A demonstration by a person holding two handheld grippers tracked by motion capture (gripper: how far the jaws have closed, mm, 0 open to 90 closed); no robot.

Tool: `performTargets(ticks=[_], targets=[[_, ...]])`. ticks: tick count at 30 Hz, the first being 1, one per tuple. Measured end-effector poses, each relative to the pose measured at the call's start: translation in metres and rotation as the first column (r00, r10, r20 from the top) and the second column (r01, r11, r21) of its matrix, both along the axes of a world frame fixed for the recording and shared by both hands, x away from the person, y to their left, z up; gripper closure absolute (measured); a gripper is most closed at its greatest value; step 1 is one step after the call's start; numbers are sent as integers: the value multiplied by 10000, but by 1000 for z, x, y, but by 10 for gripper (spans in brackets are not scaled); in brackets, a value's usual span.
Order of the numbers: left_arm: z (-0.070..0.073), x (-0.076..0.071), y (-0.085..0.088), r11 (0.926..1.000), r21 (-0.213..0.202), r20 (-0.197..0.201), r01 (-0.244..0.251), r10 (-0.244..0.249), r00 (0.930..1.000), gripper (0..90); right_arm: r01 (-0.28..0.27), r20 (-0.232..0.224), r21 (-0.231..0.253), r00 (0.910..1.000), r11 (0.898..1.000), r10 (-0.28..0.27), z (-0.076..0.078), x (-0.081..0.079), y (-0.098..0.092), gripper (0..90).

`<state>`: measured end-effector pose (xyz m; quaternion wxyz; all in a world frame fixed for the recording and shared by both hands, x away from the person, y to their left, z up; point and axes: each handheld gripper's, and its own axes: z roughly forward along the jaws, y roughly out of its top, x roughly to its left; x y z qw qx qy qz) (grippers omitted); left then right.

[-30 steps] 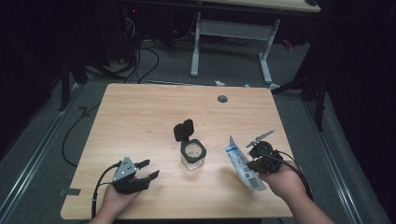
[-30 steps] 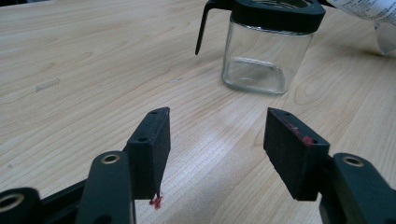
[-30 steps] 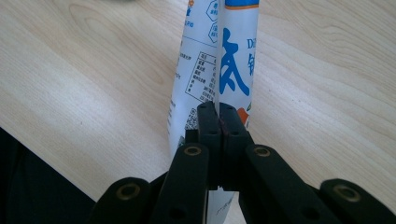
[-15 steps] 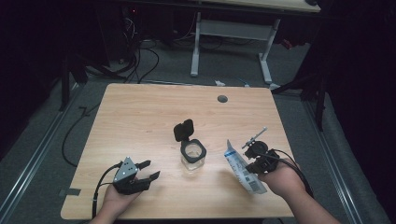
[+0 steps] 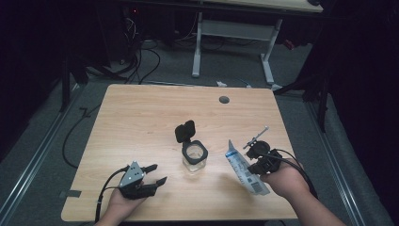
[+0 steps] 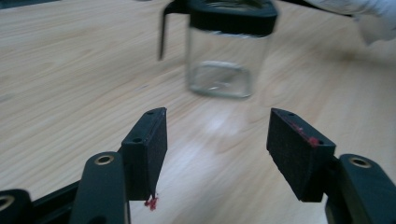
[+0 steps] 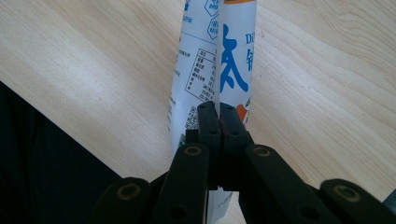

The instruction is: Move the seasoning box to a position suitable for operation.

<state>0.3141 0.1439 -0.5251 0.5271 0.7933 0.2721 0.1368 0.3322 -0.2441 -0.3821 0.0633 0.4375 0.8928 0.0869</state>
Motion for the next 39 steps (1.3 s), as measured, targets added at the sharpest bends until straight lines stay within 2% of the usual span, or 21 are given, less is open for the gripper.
performTargets(ticks=[6,9,13,17,19,23,30,39], targets=[[-1,-7,-32,9970,-9,-56,776,-776,9970,366,-82,43,151,10000,9999,81,1,-3,3,900],[0,-10,-44,9951,-41,-55,990,-990,9951,360,-139,-13,176,9999,9997,139,-1,-4,6,900],[3,-14,-59,9928,-20,154,1198,-1197,9927,341,-186,38,300,9998,9994,185,-1,-4,10,900],[6,-16,-74,9909,-299,144,1312,-1308,9913,321,-252,68,346,9997,9991,249,1,-4,15,900],[6,-17,-82,9884,-385,107,1466,-1463,9892,312,-451,75,313,9990,9985,449,2,-3,18,900],[6,-20,-98,9832,-357,67,1789,-1788,9839,286,-411,-12,247,9992,9989,411,4,-4,25,900],[8,-23,-118,9753,-301,207,2189,-2183,9757,275,-505,46,291,9987,9983,504,7,-5,33,900],[7,-25,-133,9719,-535,381,2291,-2273,9731,269,-747,133,376,9972,9965,742,14,-5,44,900]])
